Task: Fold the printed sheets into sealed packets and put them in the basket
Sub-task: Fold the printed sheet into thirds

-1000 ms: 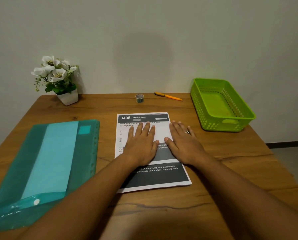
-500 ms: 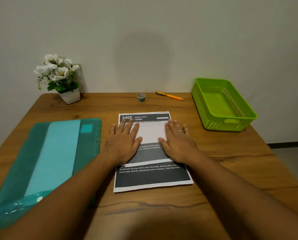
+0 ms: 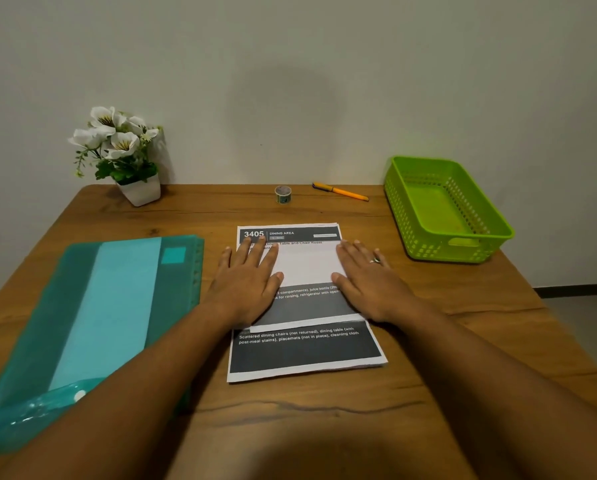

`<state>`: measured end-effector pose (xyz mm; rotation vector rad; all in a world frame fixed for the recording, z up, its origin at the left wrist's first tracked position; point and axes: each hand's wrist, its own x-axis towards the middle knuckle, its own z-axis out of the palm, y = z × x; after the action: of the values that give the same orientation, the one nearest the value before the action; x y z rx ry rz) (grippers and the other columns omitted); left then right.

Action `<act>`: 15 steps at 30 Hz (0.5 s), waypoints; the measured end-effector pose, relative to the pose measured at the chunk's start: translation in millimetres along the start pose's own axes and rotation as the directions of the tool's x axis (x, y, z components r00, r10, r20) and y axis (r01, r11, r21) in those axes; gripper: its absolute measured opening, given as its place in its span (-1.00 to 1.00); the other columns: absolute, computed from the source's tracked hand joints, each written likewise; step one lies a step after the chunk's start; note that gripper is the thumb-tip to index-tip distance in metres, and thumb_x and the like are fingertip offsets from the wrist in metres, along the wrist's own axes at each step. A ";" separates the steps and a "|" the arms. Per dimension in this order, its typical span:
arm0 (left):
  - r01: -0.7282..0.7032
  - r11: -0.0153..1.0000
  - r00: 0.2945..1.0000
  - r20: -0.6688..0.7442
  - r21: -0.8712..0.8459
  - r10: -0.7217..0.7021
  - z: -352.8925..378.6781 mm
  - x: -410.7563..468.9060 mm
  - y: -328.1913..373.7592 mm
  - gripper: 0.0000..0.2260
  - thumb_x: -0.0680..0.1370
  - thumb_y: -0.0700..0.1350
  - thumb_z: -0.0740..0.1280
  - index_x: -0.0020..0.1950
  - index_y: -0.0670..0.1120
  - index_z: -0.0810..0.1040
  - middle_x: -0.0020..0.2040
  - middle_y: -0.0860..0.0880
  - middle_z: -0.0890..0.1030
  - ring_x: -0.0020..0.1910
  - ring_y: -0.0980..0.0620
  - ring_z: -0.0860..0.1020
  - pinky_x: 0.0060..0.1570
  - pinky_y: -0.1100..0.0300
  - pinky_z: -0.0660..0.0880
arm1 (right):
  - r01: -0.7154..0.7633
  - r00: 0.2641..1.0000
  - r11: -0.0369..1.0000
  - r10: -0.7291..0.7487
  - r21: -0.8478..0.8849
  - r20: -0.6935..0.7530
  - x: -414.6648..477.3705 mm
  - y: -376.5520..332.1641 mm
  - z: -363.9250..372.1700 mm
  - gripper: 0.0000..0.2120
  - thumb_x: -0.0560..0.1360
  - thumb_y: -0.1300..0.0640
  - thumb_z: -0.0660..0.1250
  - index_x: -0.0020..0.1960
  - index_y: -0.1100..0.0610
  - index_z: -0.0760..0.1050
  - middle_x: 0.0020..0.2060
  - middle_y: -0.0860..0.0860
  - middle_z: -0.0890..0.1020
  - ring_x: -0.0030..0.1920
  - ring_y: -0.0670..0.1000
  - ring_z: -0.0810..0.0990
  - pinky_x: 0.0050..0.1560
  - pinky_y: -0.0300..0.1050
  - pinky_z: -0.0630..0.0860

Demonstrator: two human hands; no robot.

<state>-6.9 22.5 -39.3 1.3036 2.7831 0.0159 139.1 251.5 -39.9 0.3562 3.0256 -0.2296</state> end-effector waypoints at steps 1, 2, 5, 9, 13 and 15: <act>0.001 1.000 1.000 0.009 0.000 -0.001 0.3 0.7 -0.1 -0.41 0.69 0.24 -0.21 0.69 0.05 -0.15 0.69 -0.04 -0.15 0.66 -0.08 -0.19 0.60 -0.18 -0.16 | -0.014 1.000 1.000 0.014 -0.002 0.013 -2.5 6.1 -1.8 -0.33 0.70 -0.24 -0.17 0.70 0.08 -0.14 0.69 0.00 -0.09 0.68 0.02 -0.15 0.63 0.15 -0.17; 0.004 1.000 1.000 0.020 -0.001 -0.004 -0.3 1.2 -0.4 -0.39 0.68 0.27 -0.20 0.69 0.05 -0.14 0.69 -0.05 -0.14 0.66 -0.09 -0.18 0.60 -0.19 -0.16 | -0.023 0.999 1.000 0.023 -0.004 0.029 -3.4 9.1 -3.4 -0.33 0.71 -0.24 -0.16 0.70 0.08 -0.15 0.69 0.00 -0.10 0.68 0.02 -0.16 0.63 0.16 -0.16; -0.006 1.000 0.998 0.057 0.029 0.005 -9.0 4.6 -1.8 -0.25 0.60 0.42 -0.14 0.69 0.05 -0.06 0.69 -0.08 -0.05 0.66 -0.15 -0.08 0.59 -0.24 -0.04 | -0.033 0.997 0.999 0.033 -0.005 0.070 -1.0 7.1 -10.9 -0.33 0.72 -0.23 -0.11 0.70 0.08 -0.13 0.69 0.01 -0.11 0.68 0.04 -0.15 0.62 0.16 -0.14; -0.037 0.997 0.996 0.081 0.071 0.031 -33.0 12.0 -2.6 -0.22 0.51 0.51 0.10 0.62 0.11 0.20 0.57 -0.11 0.25 0.52 -0.15 0.24 0.43 -0.19 0.30 | -0.027 0.994 1.000 0.026 0.013 0.102 5.4 2.9 -33.9 -0.25 0.65 -0.32 0.13 0.67 0.08 0.09 0.67 0.04 0.10 0.65 0.12 0.08 0.60 0.16 0.07; -0.050 0.999 0.993 0.107 0.003 0.049 -48.9 19.4 2.9 -0.28 0.48 0.44 0.31 0.53 0.12 0.32 0.46 -0.07 0.35 0.45 -0.10 0.29 0.34 -0.13 0.37 | 0.012 0.996 1.000 -0.015 0.027 0.087 15.7 1.1 -49.5 -0.23 0.52 -0.32 0.37 0.59 0.04 0.28 0.56 0.07 0.36 0.51 0.15 0.32 0.50 0.09 0.30; -0.035 0.999 0.989 0.141 -0.030 0.039 -53.5 22.9 4.8 -0.27 0.45 0.42 0.37 0.51 0.11 0.33 0.47 -0.07 0.35 0.46 -0.10 0.28 0.35 -0.13 0.35 | 0.006 0.995 0.999 -0.011 0.054 0.102 19.6 -0.5 -52.4 -0.20 0.49 -0.29 0.44 0.59 0.01 0.28 0.54 0.07 0.37 0.49 0.16 0.34 0.47 0.09 0.34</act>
<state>-21.3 44.2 12.9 1.2964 2.6305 -0.0346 116.5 263.7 9.8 0.3256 2.9257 -0.3202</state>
